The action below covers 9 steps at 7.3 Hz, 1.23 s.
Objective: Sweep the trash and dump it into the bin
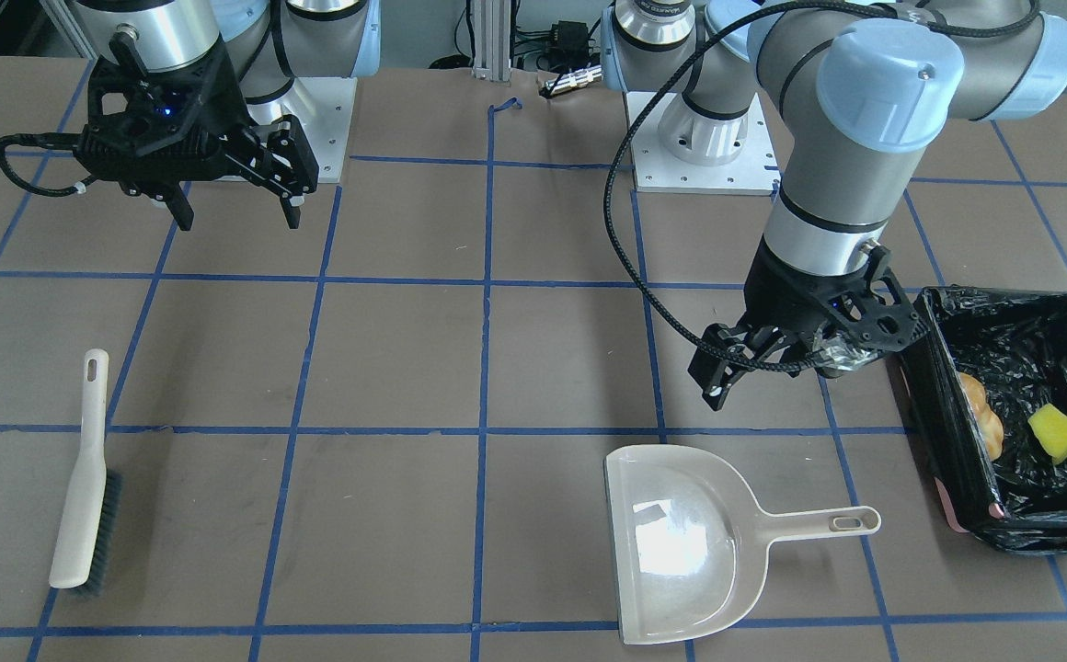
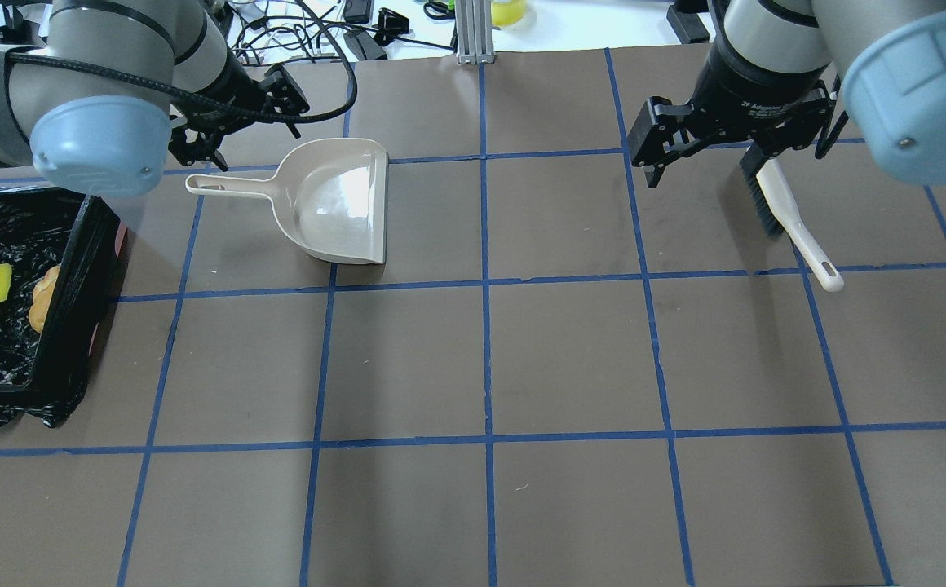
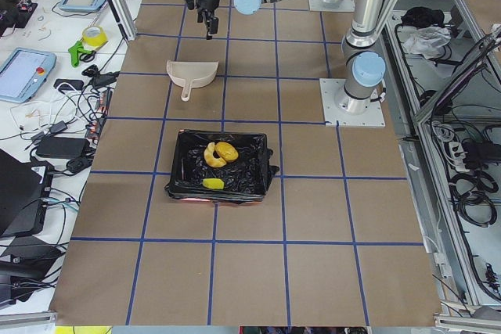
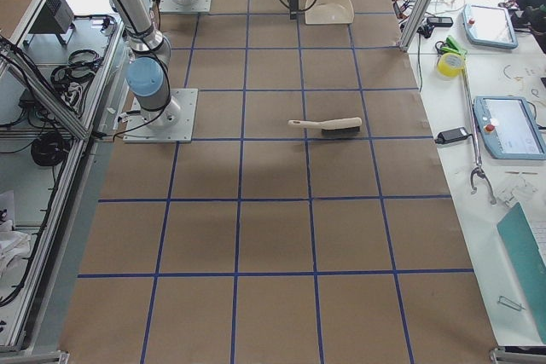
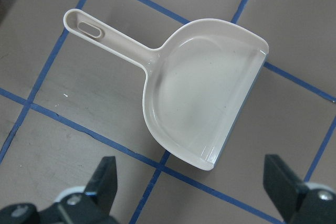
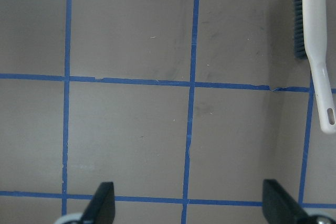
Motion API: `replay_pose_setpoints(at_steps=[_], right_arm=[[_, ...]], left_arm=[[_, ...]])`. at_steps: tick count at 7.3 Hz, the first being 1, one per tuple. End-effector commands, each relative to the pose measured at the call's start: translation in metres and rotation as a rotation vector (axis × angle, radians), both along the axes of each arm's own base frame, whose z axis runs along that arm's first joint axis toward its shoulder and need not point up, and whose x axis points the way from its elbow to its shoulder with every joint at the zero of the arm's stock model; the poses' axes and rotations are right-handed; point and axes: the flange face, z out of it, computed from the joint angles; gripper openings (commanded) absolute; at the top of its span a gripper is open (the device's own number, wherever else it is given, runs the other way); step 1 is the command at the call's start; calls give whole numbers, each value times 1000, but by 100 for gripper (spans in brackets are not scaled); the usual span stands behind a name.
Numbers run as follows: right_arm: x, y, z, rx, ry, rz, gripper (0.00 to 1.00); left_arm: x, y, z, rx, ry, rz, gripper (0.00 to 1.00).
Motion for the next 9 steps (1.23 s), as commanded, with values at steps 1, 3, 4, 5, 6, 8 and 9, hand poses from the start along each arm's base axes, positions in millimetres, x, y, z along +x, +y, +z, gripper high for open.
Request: replay_pose_setpoints(at_steps=[1,3,4,5,6,8,9], right_arm=[[-1,0,-1,7,2,-1,100],[-1,0,0,0,0,-3,100],[-1,0,0,-1,0,-1,100],[-1,0,0,1,2,-1,100],[-1,1,0,5,2,-1,100],[-1,0,0,1,0,-3,100],[-1,0,0,0,0,-3,100]], left_arm=[[-4,32,19,97,-32,-228,100],[-4,65,48,151,-35,-294,100],[-8,84,67,174,-17,-384,100],[-7,99,78,207,-3,-491,100],[-7,108,89,215,-2,-504,100],[-4,111,89,227,-3,-498,100],[1,102,86,211,-1,-475,100]])
